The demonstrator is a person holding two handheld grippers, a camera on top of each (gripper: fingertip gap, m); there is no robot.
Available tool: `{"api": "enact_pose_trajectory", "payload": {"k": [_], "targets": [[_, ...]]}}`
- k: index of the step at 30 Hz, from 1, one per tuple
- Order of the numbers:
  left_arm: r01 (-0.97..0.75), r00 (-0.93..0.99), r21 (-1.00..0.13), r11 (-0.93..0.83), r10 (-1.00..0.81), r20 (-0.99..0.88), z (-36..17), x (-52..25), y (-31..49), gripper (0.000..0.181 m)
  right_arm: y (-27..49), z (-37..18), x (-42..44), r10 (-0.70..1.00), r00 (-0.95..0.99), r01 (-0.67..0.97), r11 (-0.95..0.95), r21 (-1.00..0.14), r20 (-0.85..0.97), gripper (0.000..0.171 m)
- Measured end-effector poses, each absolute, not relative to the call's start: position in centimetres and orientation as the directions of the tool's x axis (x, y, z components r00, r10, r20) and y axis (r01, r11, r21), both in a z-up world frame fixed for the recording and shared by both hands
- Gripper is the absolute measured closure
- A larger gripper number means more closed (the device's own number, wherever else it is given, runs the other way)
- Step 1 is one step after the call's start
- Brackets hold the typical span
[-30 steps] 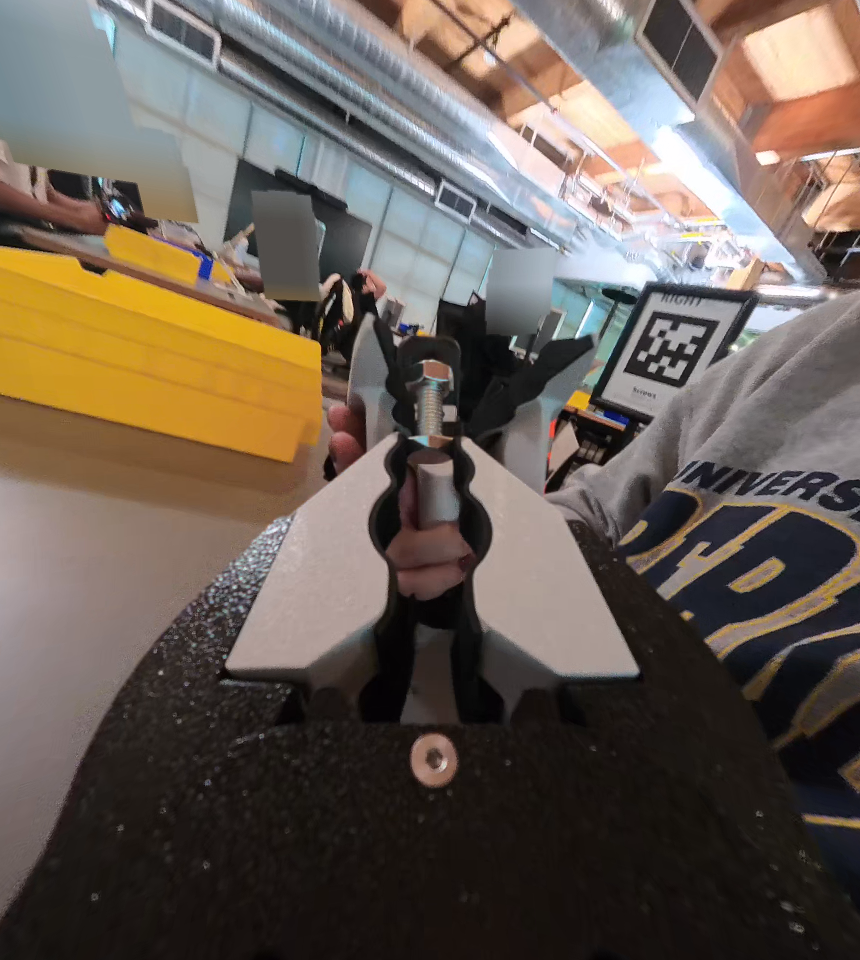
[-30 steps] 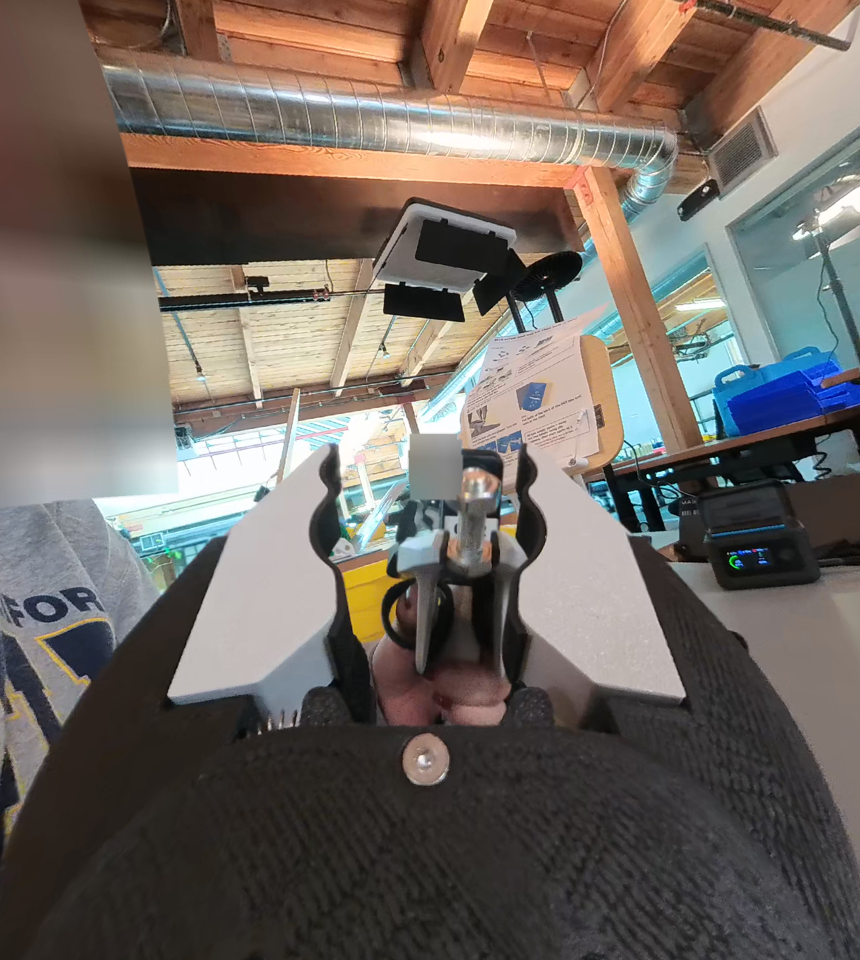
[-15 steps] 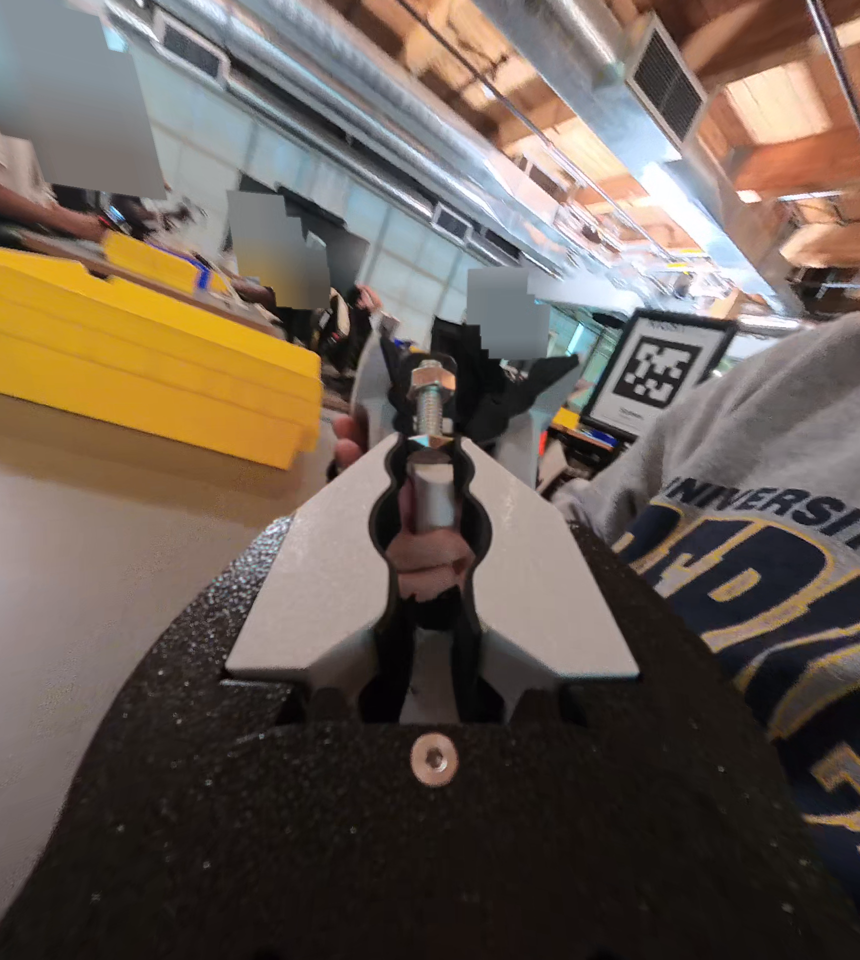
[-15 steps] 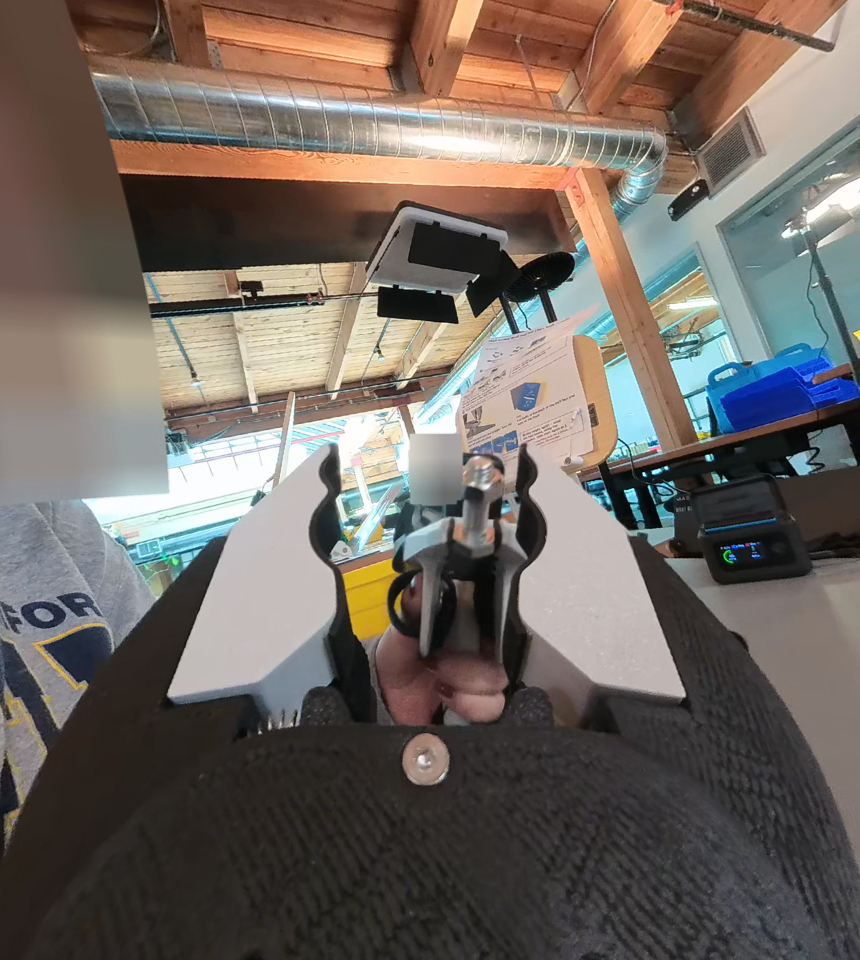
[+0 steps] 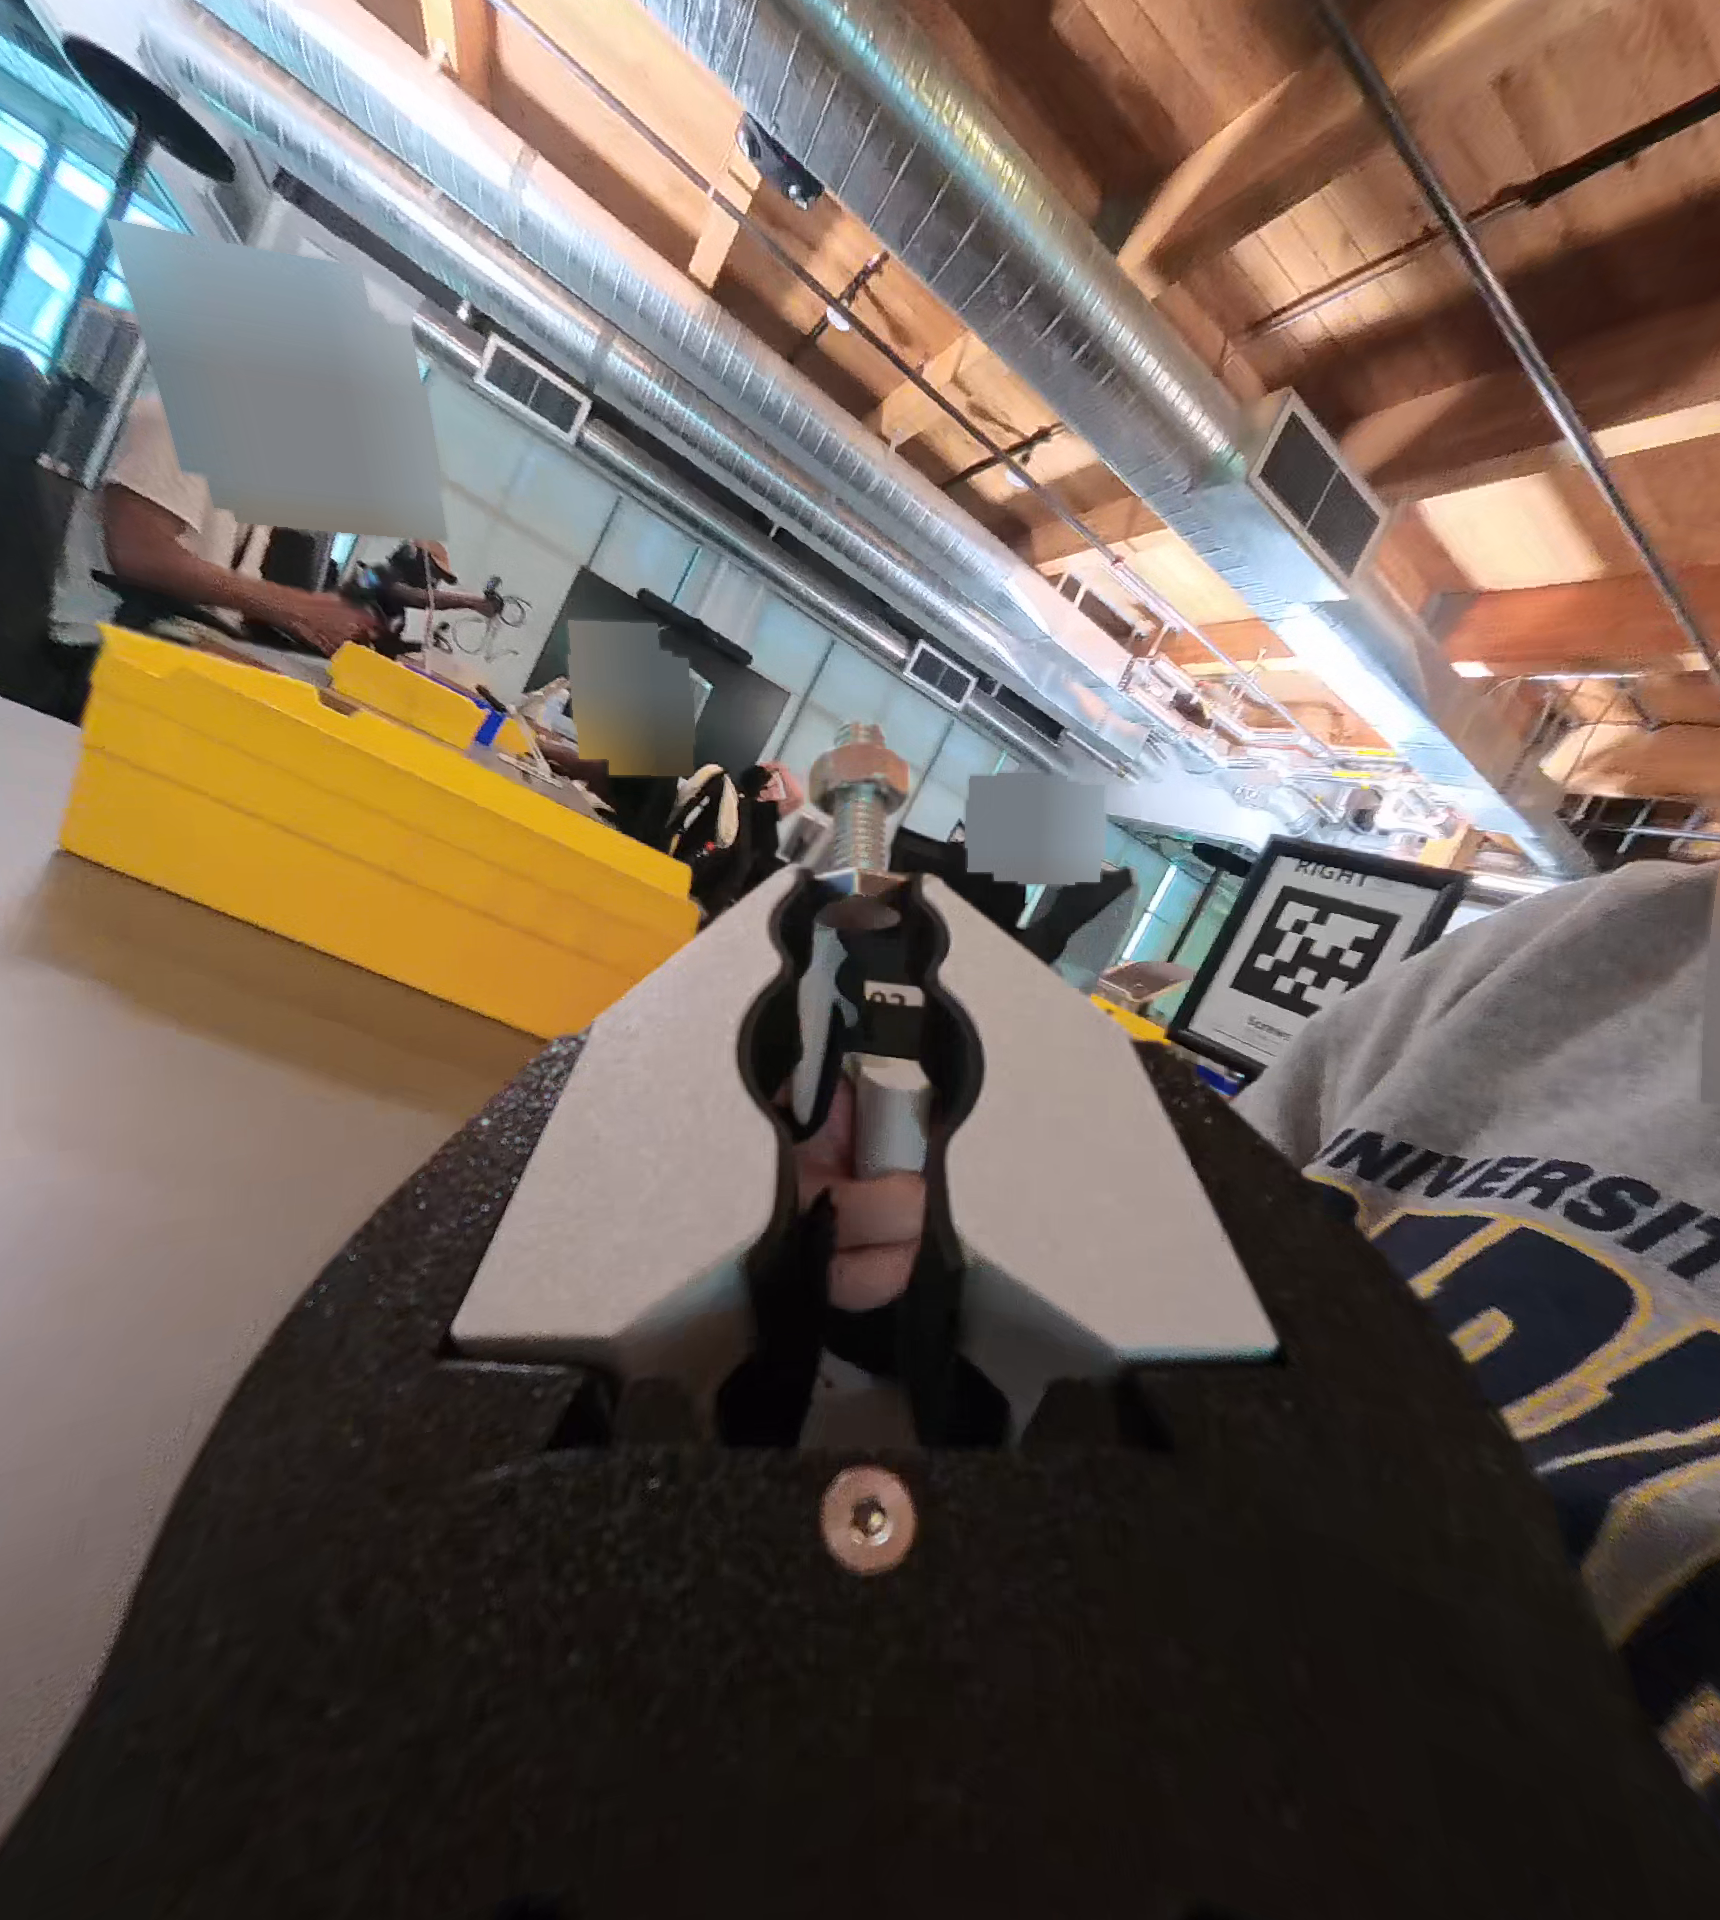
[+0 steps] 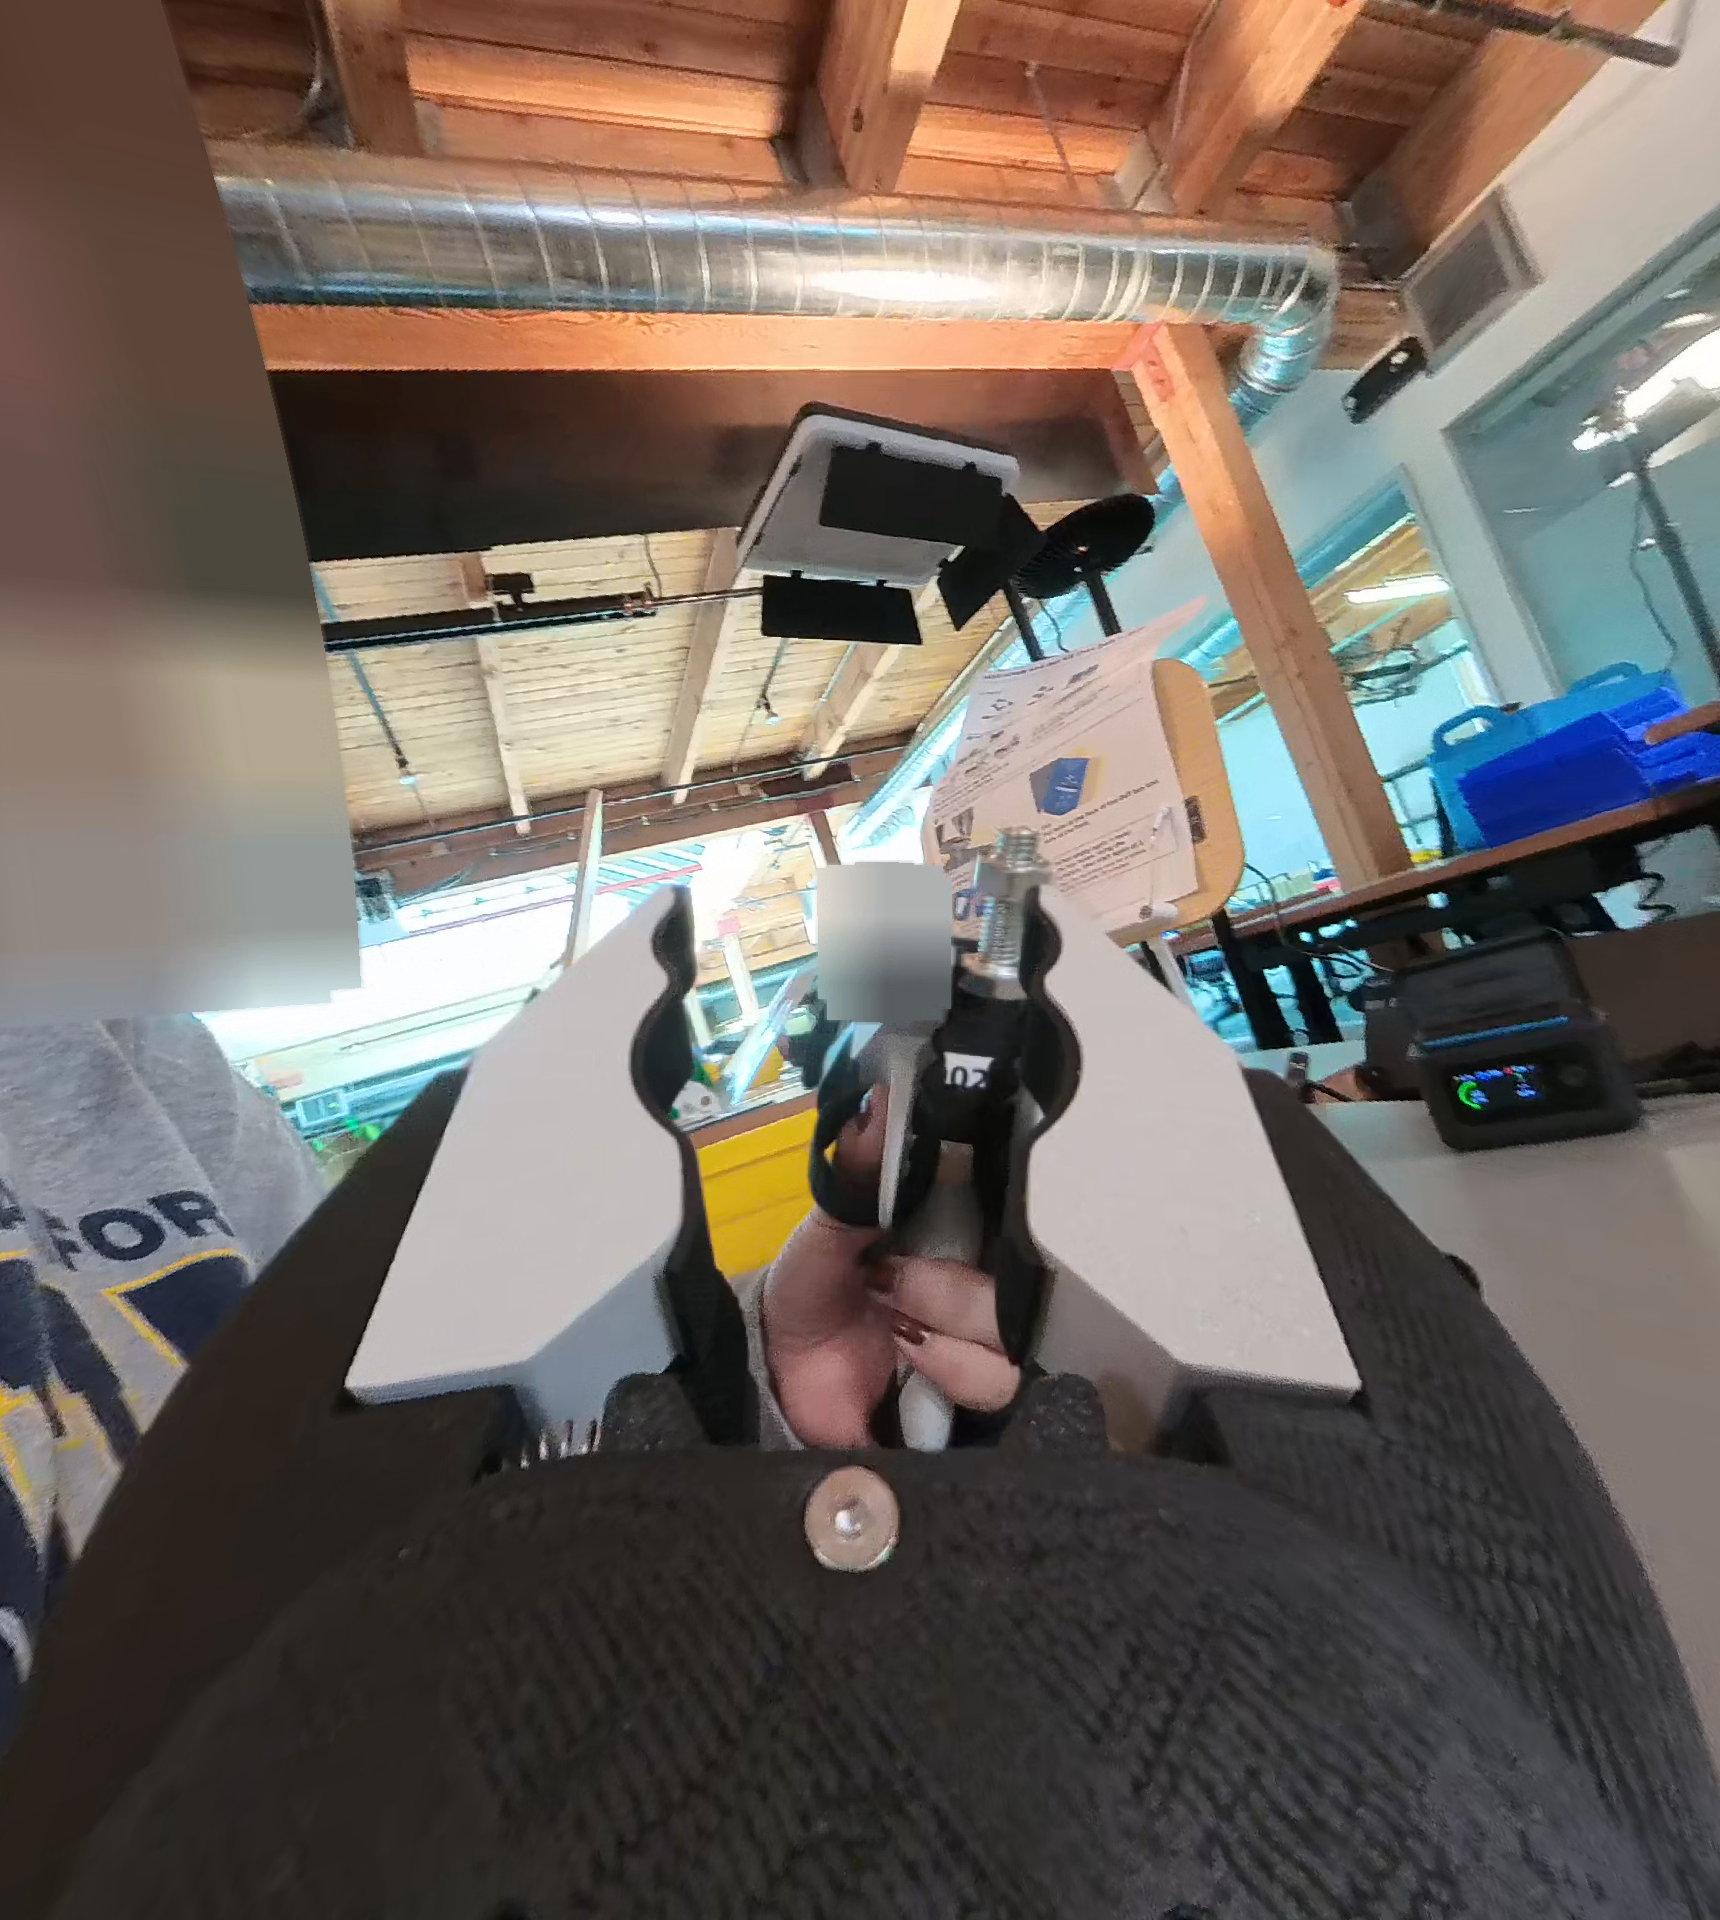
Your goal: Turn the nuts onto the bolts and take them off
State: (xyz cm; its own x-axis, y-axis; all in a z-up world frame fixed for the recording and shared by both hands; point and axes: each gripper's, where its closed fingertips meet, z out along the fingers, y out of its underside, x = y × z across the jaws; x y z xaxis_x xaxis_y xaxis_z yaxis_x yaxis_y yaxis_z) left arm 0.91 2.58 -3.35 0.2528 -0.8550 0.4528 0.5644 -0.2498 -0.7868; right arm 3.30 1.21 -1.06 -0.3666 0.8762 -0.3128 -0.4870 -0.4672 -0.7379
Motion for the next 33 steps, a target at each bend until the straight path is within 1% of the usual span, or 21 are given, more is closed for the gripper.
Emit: {"api": "enact_pose_trajectory", "payload": {"k": [2,6,8,10,12,13,15,17,20,23,26,29,30,31,33], "targets": [[0.525,0.189,-0.792,-0.311,-0.865,0.465,-3.8,2.2,2.1,0.167,1.4,-1.1,3.2,0.878,-0.359,-0.487,-0.465,-0.739,-0.316,0.108],[0.362,0.124,-0.834,-0.416,-0.865,0.486,-5.7,6.1,1.1,0.166,1.0,-1.1,3.0,0.866,-0.384,-0.476,-0.482,-0.736,-0.319,0.107],[0.344,0.115,-0.829,-0.441,-0.856,0.503,-6.1,6.9,1.1,0.166,0.8,-1.0,3.1,0.868,-0.390,-0.478,-0.477,-0.738,-0.308,0.107],[0.359,0.121,-0.824,-0.437,-0.854,0.506,-6.0,6.7,1.3,0.166,0.7,-1.0,3.1,0.869,-0.392,-0.479,-0.473,-0.740,-0.302,0.106],[0.403,0.155,-0.826,-0.394,-0.860,0.486,-5.4,5.6,1.7,0.167,0.6,-0.9,3.2,0.869,-0.396,-0.481,-0.472,-0.739,-0.297,0.107],[0.432,0.173,-0.826,-0.362,-0.865,0.470,-4.9,4.9,1.8,0.167,0.8,-1.0,3.2,0.870,-0.387,-0.482,-0.474,-0.736,-0.307,0.104],[0.520,0.202,-0.800,-0.299,-0.867,0.455,-3.7,3.1,2.2,0.167,1.1,-0.9,3.3,0.863,-0.391,-0.487,-0.489,-0.724,-0.320,0.103],[0.569,0.179,-0.767,-0.298,-0.865,0.469,-3.1,2.1,2.2,0.167,1.1,-0.9,3.6,0.858,-0.401,-0.489,-0.496,-0.717,-0.321,0.107],[0.526,0.123,-0.775,-0.350,-0.870,0.477,-3.6,3.1,1.7,0.167,1.3,-1.0,3.5,0.866,-0.383,-0.493,-0.486,-0.721,-0.322,0.107],[0.430,0.055,-0.797,-0.424,-0.869,0.491,-4.5,5.5,0.8,0.167,1.2,-1.0,3.4,0.860,-0.396,-0.486,-0.494,-0.721,-0.323,0.107],[0.371,0.037,-0.799,-0.473,-0.852,0.522,-5.6,7.0,0.7,0.166,0.8,-1.0,3.3,0.860,-0.405,-0.476,-0.488,-0.731,-0.310,0.107],[0.393,0.058,-0.794,-0.464,-0.849,0.525,-5.5,6.6,1.1,0.167,0.4,-1.1,3.2,0.858,-0.416,-0.465,-0.486,-0.740,-0.301,0.108],[0.421,0.087,-0.796,-0.436,-0.854,0.513,-5.2,5.9,1.4,0.166,0.3,-1.1,3.2,0.859,-0.418,-0.465,-0.483,-0.742,-0.297,0.110],[0.453,0.112,-0.798,-0.398,-0.863,0.493,-4.7,5.1,1.6,0.166,0.4,-1.2,3.2,0.861,-0.410,-0.466,-0.482,-0.742,-0.301,0.108],[0.553,0.167,-0.774,-0.309,-0.869,0.467,-3.3,2.9,2.2,0.167,0.9,-1.2,3.3,0.860,-0.398,-0.472,-0.491,-0.732,-0.319,0.107]]}}
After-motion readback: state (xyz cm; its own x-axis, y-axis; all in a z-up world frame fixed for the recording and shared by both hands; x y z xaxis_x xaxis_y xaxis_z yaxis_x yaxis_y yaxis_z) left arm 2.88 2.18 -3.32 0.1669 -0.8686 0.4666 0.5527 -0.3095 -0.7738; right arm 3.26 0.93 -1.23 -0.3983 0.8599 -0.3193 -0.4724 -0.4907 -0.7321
